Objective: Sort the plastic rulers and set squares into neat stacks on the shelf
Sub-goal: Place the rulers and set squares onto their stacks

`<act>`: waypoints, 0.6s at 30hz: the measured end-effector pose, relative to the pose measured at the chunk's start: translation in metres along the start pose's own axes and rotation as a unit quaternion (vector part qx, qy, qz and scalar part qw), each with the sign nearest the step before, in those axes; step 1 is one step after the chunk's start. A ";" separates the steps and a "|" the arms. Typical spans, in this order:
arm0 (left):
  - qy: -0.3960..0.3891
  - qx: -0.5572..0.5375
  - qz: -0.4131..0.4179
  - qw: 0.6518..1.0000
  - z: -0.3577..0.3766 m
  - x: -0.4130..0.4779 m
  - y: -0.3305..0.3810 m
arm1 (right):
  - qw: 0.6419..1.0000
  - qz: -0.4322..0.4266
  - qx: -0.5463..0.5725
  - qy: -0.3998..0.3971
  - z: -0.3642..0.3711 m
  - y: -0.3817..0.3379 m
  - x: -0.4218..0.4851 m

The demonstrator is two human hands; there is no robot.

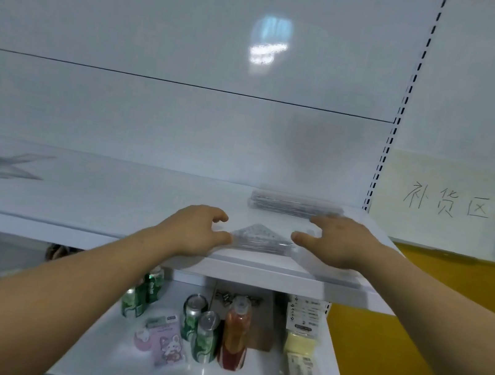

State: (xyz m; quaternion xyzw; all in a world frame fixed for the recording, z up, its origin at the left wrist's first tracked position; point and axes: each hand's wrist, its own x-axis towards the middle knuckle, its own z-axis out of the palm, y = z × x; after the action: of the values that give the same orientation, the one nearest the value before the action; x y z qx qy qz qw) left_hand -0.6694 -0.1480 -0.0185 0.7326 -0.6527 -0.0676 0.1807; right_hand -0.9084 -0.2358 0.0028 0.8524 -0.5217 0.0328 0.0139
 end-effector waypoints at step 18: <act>0.035 0.088 -0.175 0.980 -0.145 -0.099 -0.304 | 0.977 -0.199 0.066 -0.035 0.002 -0.377 0.110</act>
State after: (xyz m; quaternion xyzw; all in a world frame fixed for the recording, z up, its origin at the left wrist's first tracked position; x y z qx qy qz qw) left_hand -0.3516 -0.0007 -0.0054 0.8503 -0.5113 -0.0152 0.1237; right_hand -0.5231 -0.1618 0.0123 0.9387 -0.3387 0.0339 -0.0544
